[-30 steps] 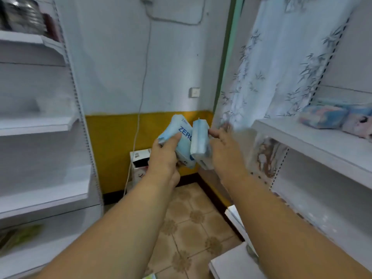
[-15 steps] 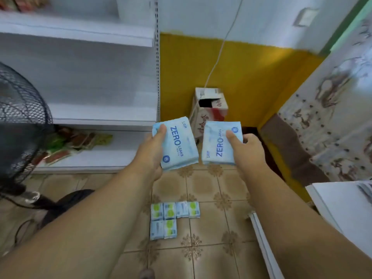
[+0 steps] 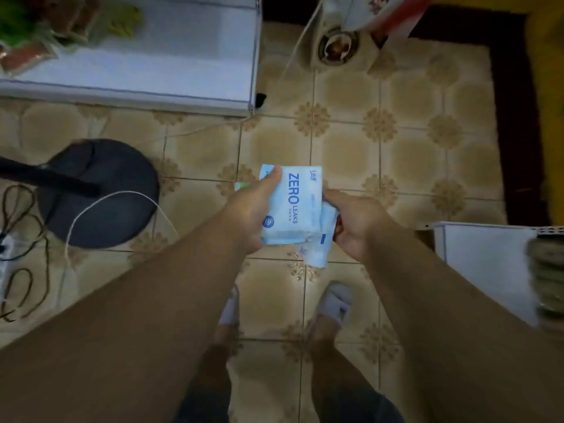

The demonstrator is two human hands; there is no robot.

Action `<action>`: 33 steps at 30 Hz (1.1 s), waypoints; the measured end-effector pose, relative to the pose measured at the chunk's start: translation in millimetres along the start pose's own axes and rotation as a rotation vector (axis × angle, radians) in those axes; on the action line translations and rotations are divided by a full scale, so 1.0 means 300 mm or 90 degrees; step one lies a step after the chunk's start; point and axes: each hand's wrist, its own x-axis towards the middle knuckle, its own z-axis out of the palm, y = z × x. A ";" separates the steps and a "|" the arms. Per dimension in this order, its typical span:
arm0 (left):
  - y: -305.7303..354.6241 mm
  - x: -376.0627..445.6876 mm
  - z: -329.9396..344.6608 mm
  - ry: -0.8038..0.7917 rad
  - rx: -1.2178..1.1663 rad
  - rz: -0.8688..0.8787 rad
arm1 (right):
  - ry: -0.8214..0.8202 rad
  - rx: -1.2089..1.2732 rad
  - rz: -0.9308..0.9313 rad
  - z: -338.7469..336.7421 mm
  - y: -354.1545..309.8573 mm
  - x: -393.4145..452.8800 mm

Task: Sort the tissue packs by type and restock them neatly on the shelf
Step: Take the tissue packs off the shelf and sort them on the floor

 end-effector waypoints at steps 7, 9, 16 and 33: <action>-0.420 0.607 -0.031 -0.001 -0.099 -0.125 | 0.045 0.037 0.186 -0.178 0.475 0.530; -0.517 0.750 -0.041 0.011 -0.113 -0.134 | 0.039 0.000 0.178 -0.204 0.577 0.643; -0.654 1.141 -0.025 -0.013 -0.135 -0.096 | 0.017 0.157 0.070 -0.265 0.760 1.042; -0.668 1.444 -0.050 0.203 0.333 0.083 | 0.040 -0.164 0.014 -0.270 0.857 1.310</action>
